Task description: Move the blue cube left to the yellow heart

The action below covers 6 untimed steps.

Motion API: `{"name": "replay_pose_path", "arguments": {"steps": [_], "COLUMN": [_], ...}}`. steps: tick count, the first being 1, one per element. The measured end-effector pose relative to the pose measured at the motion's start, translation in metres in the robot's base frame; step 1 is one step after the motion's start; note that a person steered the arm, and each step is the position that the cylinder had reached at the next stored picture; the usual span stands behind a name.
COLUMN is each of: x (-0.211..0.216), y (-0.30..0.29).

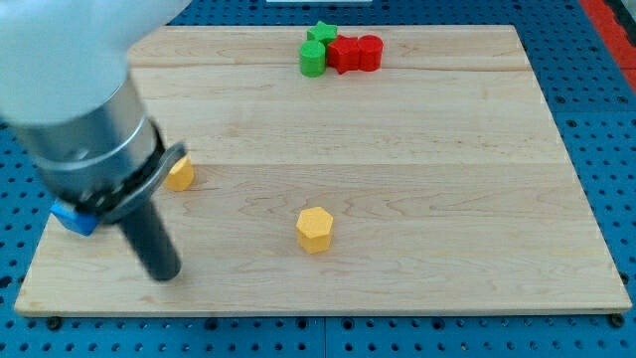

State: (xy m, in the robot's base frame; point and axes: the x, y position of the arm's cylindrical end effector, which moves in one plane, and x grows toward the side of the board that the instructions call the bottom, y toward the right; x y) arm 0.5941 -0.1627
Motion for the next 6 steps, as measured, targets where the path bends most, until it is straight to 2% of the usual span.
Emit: {"name": "replay_pose_path", "arguments": {"steps": [1,2,3,4,5,6], "x": [0.007,-0.004,-0.012,-0.044,-0.058,-0.08], "y": [-0.082,-0.14,-0.142,-0.142,-0.134,-0.076]}}
